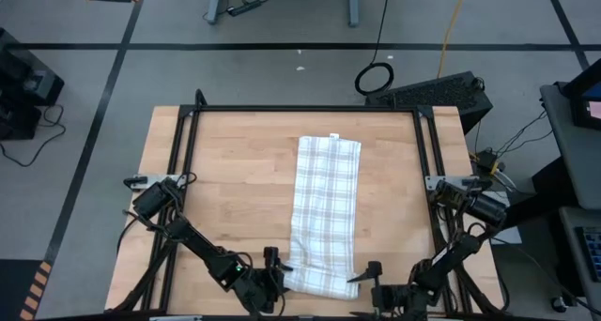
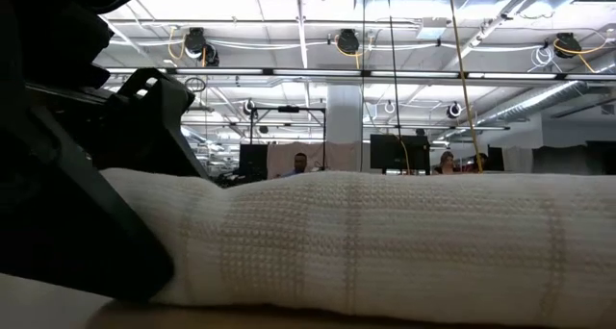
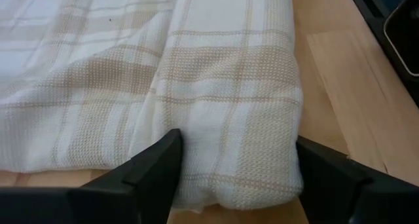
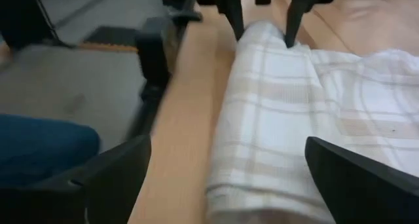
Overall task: Roll towel into tight, uniform cylinder
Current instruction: Roll the white towel
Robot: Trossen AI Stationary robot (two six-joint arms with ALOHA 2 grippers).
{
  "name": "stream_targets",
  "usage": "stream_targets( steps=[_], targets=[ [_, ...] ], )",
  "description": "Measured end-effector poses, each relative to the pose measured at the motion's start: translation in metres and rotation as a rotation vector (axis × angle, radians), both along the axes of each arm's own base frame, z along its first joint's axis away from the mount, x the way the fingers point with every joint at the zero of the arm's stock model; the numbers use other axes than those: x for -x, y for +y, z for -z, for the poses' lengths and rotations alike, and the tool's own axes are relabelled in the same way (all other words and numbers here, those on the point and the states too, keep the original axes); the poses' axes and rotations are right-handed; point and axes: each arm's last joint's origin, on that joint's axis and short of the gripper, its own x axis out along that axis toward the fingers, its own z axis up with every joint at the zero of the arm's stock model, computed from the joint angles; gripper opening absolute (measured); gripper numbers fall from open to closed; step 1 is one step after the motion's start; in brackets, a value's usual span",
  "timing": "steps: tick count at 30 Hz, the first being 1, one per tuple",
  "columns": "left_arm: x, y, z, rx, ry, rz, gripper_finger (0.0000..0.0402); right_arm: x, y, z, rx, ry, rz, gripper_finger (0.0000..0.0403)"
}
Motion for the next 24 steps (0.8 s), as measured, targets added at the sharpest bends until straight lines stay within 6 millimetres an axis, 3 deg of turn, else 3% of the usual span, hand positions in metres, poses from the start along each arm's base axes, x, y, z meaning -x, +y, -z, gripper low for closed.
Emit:
stream_targets(
  steps=[9, 19, 24],
  targets=[
    [0.000, 0.001, 0.000, 0.038, -0.006, -0.052, 0.0265, -0.017, 0.001, 0.017, 0.141, 0.101, 0.075, 0.0393],
    [-0.001, 0.001, 0.000, 0.106, -0.013, -0.111, 0.0265, -0.023, -0.003, 0.019, 0.127, 0.118, 0.141, 0.0392],
    [-0.001, 0.001, 0.000, 0.113, -0.017, -0.115, 0.0265, -0.023, -0.005, 0.020, 0.123, 0.114, 0.161, 0.0356]
  ],
)
